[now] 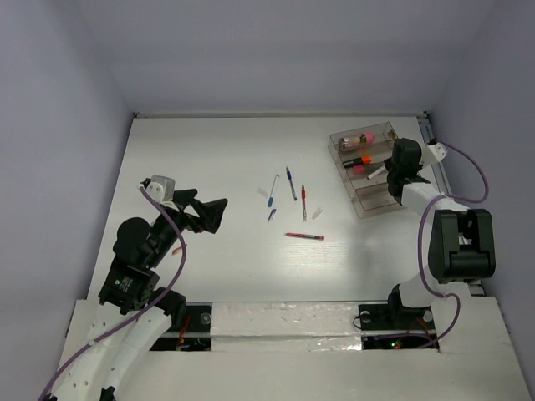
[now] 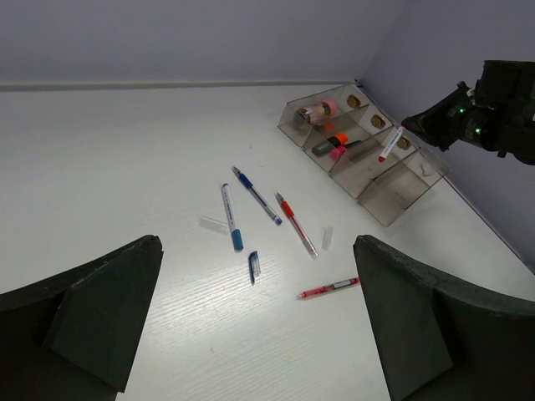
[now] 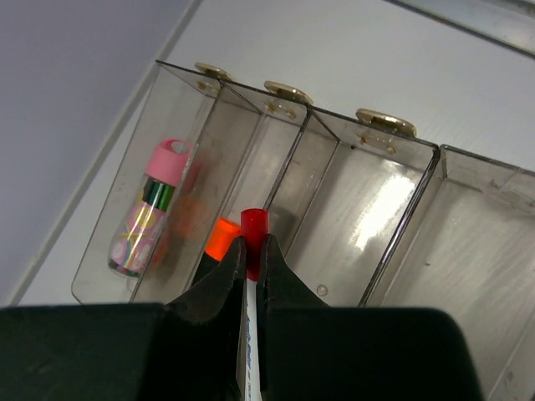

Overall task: Sort the stationery into containers
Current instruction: Place the pen in the storage box, then pick up the pen from the center of the board.

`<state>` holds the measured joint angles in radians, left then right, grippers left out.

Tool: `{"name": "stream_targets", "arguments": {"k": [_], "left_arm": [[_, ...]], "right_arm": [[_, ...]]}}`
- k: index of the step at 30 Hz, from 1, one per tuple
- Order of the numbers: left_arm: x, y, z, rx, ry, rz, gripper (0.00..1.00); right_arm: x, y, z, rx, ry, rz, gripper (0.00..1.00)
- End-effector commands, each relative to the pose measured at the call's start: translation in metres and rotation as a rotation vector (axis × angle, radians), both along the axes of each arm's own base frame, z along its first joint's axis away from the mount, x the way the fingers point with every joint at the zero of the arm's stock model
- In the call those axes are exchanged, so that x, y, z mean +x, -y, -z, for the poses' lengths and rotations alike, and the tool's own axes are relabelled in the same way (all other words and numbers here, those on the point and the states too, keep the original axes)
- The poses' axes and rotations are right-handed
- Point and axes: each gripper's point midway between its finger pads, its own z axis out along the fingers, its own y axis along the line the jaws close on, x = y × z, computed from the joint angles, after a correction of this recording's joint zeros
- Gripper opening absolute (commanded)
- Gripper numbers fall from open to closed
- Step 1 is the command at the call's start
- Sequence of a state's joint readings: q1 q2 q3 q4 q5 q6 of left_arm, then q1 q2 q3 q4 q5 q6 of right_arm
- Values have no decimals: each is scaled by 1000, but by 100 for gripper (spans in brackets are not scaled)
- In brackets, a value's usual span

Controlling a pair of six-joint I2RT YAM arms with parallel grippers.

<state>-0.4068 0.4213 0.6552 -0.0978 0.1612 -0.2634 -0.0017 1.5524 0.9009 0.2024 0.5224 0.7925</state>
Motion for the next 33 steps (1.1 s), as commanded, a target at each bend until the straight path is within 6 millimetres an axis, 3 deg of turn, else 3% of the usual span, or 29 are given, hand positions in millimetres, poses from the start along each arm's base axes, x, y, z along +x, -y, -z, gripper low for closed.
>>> {"name": "stream_targets", "arguments": {"k": [1,6,12,14,21,23,26,27,28,30,31,32,33], "left_arm": [[-4,1,-29,-28,76,13,99],[-4,1,-29,-27,75,13,99],[-4,1,-28,-27,73,15,99],[-5,1,-29,-29,77,13,99],[-5,2,-28,-29,75,18,99],[-5,2,-28,-29,75,19,99],[-4,2,-28,-29,74,18,99],[-4,2,-28,-29,74,18,99],[-3,2,-28,-28,72,18,99],[-1,0,-27,-27,71,6,99],[-1,0,-27,-26,70,7,99],[-1,0,-27,-26,68,7,99],[-1,0,-27,-26,70,7,99]], "right_arm": [[18,6,-19,42,94,49,0],[18,2,-4,51,81,21,0],[17,-1,-6,34,78,-7,29],[16,-1,-7,27,74,-12,33],[12,-14,-16,30,102,-97,35],[17,-34,-22,35,115,-230,35],[23,-82,-40,24,137,-468,33],[22,-108,-44,9,140,-557,33],[23,-126,-57,-1,157,-633,33],[18,-160,-61,-39,138,-759,33],[12,-192,-64,-50,131,-837,33],[14,-209,-73,-91,135,-882,32],[8,-223,-66,-95,86,-920,32]]}}
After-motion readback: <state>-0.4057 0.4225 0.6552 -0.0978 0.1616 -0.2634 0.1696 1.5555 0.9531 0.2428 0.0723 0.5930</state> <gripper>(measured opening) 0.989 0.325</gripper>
